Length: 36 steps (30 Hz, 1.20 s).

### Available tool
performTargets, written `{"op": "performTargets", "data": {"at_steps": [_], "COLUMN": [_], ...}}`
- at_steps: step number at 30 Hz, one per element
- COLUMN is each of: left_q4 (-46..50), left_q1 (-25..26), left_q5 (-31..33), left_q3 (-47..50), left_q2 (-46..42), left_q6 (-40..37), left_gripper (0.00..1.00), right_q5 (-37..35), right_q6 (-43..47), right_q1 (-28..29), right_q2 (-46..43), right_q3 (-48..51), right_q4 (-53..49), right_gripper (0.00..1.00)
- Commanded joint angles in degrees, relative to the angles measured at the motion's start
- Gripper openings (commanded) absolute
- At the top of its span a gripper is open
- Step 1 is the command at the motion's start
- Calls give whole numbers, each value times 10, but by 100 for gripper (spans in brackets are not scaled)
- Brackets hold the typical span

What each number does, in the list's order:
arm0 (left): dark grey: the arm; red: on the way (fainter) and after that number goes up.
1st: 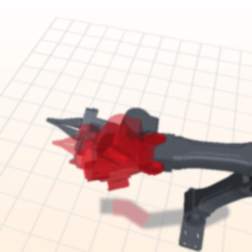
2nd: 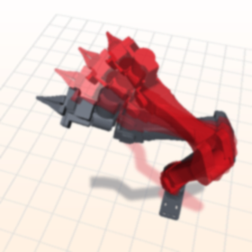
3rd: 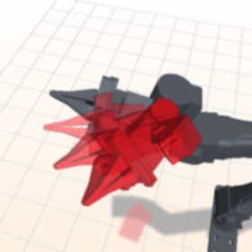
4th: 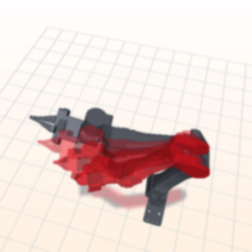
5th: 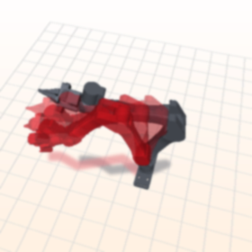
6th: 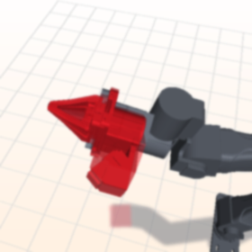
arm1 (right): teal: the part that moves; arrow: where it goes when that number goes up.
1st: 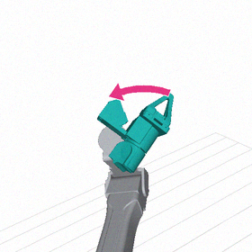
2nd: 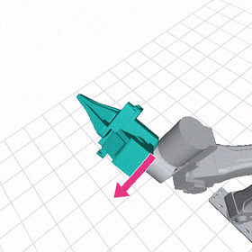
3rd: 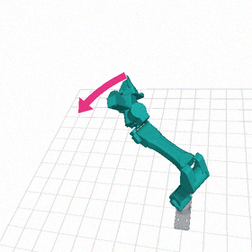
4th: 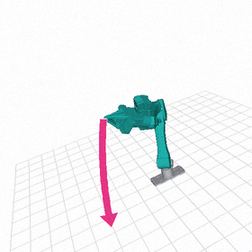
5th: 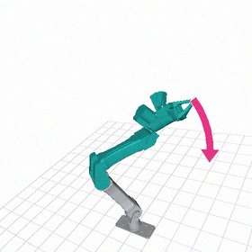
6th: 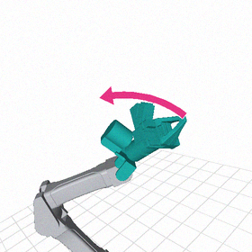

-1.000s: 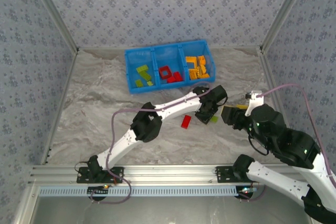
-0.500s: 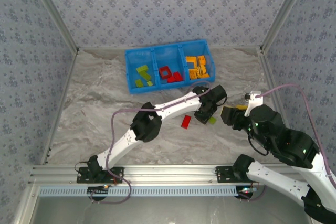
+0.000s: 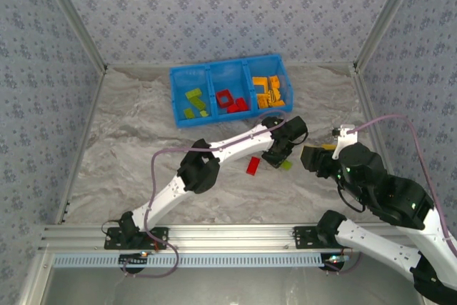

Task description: Sort the legos into containers by color

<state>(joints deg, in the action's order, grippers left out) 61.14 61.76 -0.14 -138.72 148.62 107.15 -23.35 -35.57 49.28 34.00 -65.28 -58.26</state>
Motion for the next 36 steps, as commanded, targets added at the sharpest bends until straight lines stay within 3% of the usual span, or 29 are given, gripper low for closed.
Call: {"op": "performTargets", "data": {"at_steps": [1, 4, 7, 14, 22, 26, 30, 36], "left_q4": [92, 99, 99, 103, 37, 21, 29, 24], "left_q1": [-6, -6, -6, -8, -10, -12, -22, -66], "left_q5": [29, 32, 34, 17, 19, 43, 81, 178], "left_q3": [6, 30, 43, 65, 119, 101, 105, 222], "left_q2": [-7, -25, -32, -23, -51, -83, -147, -315], "left_q6": [-22, -36, -55, -69, -65, -98, -145, -224], "left_gripper": [33, 35, 44, 44, 23, 23, 23, 23], "right_q5": [-16, -16, -15, -18, -17, -13, -2, 45], "right_q6": [-1, 0, -12, -16, -18, -10, 16, 85], "right_q1": [3, 3, 3, 3, 3, 3, 3, 5], "right_q2": [-7, -7, -6, -5, -5, -5, -1, 59], "right_q3": [3, 5, 9, 14, 14, 13, 5, -4], "right_q4": [-2, 0, 6, 10, 11, 13, 24, 64], "right_gripper": [60, 60, 61, 61, 61, 61, 61, 59]}}
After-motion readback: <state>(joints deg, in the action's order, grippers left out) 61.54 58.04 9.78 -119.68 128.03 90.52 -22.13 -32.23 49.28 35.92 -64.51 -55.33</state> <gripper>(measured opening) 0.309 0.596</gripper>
